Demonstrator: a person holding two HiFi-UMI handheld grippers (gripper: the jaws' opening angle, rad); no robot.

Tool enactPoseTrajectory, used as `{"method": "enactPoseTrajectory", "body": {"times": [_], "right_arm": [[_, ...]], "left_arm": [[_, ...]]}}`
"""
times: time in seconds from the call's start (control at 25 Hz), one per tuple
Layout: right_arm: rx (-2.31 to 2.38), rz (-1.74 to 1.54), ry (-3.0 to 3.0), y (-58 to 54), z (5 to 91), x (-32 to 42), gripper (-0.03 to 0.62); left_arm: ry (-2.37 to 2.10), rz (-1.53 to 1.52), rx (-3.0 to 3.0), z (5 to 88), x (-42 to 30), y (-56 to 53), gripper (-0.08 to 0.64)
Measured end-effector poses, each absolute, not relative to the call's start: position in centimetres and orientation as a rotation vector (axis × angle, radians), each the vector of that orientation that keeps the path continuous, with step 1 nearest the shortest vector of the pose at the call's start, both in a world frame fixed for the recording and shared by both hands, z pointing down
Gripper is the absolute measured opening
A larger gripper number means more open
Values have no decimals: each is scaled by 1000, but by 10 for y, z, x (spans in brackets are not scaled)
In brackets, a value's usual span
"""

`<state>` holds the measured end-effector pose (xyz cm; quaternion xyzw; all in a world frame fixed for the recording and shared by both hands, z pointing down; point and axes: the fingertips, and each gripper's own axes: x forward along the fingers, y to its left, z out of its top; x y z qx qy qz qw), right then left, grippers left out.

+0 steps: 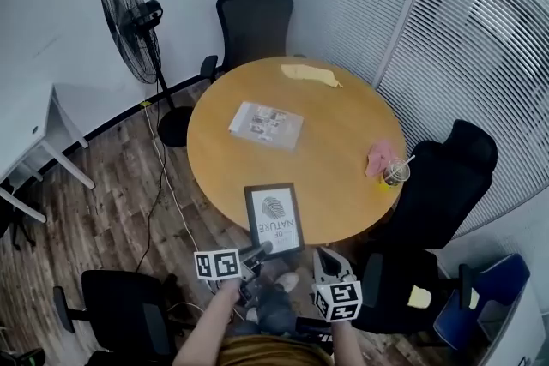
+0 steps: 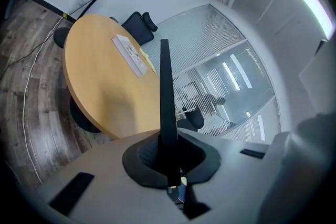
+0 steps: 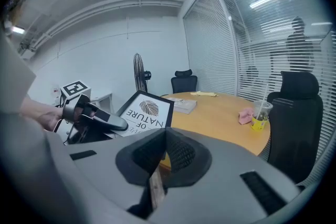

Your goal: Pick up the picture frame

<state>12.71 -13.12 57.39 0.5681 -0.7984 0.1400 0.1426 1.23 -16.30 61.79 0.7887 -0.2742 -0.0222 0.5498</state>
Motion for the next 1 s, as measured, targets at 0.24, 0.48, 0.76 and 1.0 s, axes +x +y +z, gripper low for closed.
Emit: {"method": "enactPoseTrajectory", "body": {"times": [0.24, 0.48, 0.76, 1.0], "right_arm": [[1667, 364, -2324, -117, 561, 118, 12], [1683, 317, -2339, -99, 551, 111, 12], [1704, 287, -2330, -87, 547, 102, 12], [1707, 257, -2330, -81, 541, 94, 12]], "left_arm": [[-639, -79, 1905, 598, 7, -143, 40], [-639, -128, 1939, 576, -1, -129, 38], [-625, -160, 1971, 557, -9, -114, 40], [-619, -161, 1981, 555, -13, -109, 39]]}}
